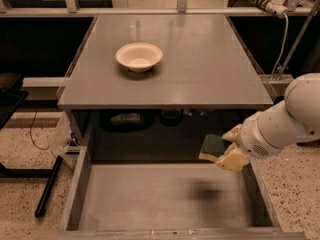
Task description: Place sponge into top drawer
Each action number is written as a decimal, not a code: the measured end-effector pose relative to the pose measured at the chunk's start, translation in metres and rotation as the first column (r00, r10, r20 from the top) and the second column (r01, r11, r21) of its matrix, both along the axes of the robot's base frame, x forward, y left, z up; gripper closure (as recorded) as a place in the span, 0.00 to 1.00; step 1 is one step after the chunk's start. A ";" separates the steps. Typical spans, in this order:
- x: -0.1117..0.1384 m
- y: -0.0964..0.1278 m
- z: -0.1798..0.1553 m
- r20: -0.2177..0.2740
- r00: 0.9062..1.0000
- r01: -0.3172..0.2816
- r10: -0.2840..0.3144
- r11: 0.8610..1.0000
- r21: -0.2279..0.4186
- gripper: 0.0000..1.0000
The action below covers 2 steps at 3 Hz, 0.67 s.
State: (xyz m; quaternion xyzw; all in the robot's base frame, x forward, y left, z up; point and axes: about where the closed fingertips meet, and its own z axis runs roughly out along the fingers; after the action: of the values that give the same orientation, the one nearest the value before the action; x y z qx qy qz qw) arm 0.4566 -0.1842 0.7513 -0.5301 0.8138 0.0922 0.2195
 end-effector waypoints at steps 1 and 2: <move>0.003 0.005 -0.004 -0.006 1.000 -0.012 0.012 1.000 0.000 1.00; 0.006 0.033 -0.039 -0.038 0.998 -0.043 0.045 0.997 0.058 1.00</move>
Offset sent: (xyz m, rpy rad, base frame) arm 0.0108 0.0754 -0.0936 0.1501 0.0938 0.0908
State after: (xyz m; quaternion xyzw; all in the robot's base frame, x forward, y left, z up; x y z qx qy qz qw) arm 0.4621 -0.1507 0.7126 -0.5395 0.8032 0.1306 0.2163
